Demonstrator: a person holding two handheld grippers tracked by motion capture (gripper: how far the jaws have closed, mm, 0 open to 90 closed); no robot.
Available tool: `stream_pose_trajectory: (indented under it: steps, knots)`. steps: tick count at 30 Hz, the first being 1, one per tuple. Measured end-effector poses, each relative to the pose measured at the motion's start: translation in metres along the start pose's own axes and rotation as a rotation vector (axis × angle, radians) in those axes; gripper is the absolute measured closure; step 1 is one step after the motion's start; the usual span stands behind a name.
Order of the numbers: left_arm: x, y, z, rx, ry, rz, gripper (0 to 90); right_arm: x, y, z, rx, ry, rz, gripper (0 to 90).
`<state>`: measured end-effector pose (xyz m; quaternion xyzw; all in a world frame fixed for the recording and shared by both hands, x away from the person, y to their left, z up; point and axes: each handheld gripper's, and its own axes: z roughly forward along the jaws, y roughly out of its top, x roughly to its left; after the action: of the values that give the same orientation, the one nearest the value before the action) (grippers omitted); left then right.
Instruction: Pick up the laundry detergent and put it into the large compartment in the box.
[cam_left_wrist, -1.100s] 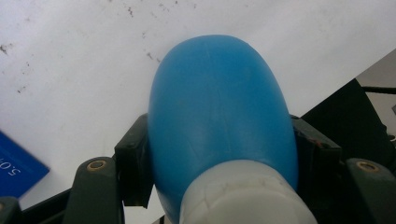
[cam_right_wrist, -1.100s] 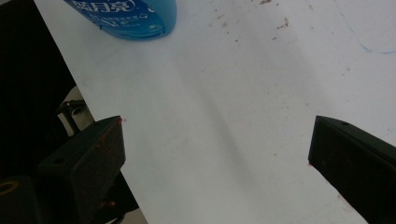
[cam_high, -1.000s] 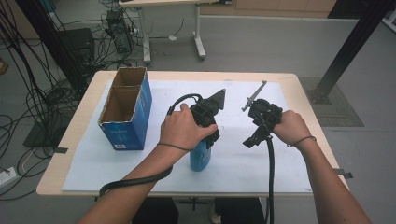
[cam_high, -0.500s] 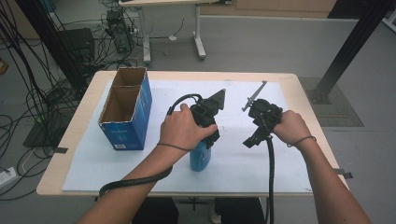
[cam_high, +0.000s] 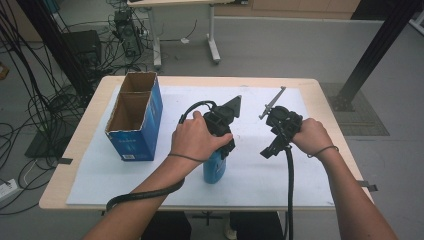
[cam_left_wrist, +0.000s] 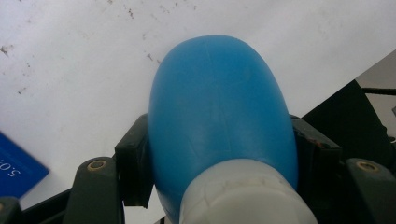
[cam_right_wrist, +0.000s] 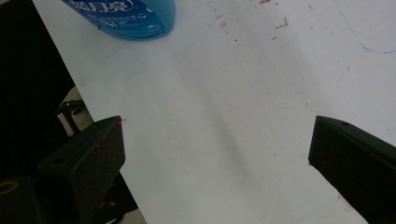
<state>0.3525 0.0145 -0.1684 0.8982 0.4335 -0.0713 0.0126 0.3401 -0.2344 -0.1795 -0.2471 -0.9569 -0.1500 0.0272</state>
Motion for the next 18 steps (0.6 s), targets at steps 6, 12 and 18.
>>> stream_pose_trajectory:
  steps: [6,12,18]
  knots:
    - [-0.0008,-0.0001,-0.0007,-0.004,0.002,0.008,36.1,0.0004,-0.0007,-0.0008,0.0,-0.002,0.002,3.8]
    - [-0.0031,0.0009,-0.0016,-0.001,0.006,0.014,36.2,-0.0006,-0.0022,-0.0008,0.001,-0.002,0.006,3.9]
    - [-0.0041,0.0005,-0.0054,-0.005,0.006,0.018,36.3,-0.0012,-0.004,-0.0015,-0.002,-0.003,0.01,3.9]
